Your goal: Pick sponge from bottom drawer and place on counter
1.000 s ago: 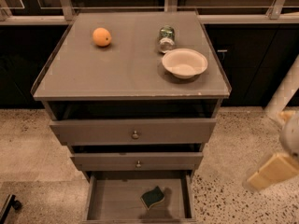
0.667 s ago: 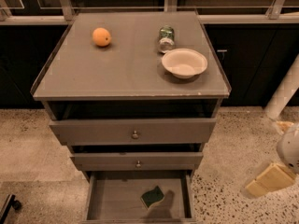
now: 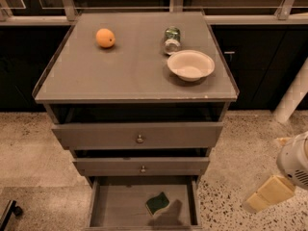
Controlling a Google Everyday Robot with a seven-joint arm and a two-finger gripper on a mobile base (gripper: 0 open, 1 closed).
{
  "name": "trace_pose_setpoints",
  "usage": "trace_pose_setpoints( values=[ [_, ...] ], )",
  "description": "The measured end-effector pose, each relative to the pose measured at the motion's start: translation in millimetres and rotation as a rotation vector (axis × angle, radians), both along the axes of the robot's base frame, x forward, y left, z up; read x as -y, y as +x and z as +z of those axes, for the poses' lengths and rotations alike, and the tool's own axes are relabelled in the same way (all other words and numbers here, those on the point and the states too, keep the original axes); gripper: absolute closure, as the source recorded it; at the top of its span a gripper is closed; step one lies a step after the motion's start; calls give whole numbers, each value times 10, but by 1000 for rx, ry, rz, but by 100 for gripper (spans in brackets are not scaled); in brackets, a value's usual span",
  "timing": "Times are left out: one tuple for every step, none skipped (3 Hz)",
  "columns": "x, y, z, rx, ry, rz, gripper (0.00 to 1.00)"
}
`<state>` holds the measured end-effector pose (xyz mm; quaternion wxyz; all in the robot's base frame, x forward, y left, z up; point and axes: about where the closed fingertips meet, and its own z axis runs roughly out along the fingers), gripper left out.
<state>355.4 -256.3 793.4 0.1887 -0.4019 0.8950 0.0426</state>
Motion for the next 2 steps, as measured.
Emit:
trace_pose_setpoints(
  values=[
    [-125,-142,-728,-138,72,-77,0],
    [-362,-322,-1620,-215,165,-142,0]
  ],
)
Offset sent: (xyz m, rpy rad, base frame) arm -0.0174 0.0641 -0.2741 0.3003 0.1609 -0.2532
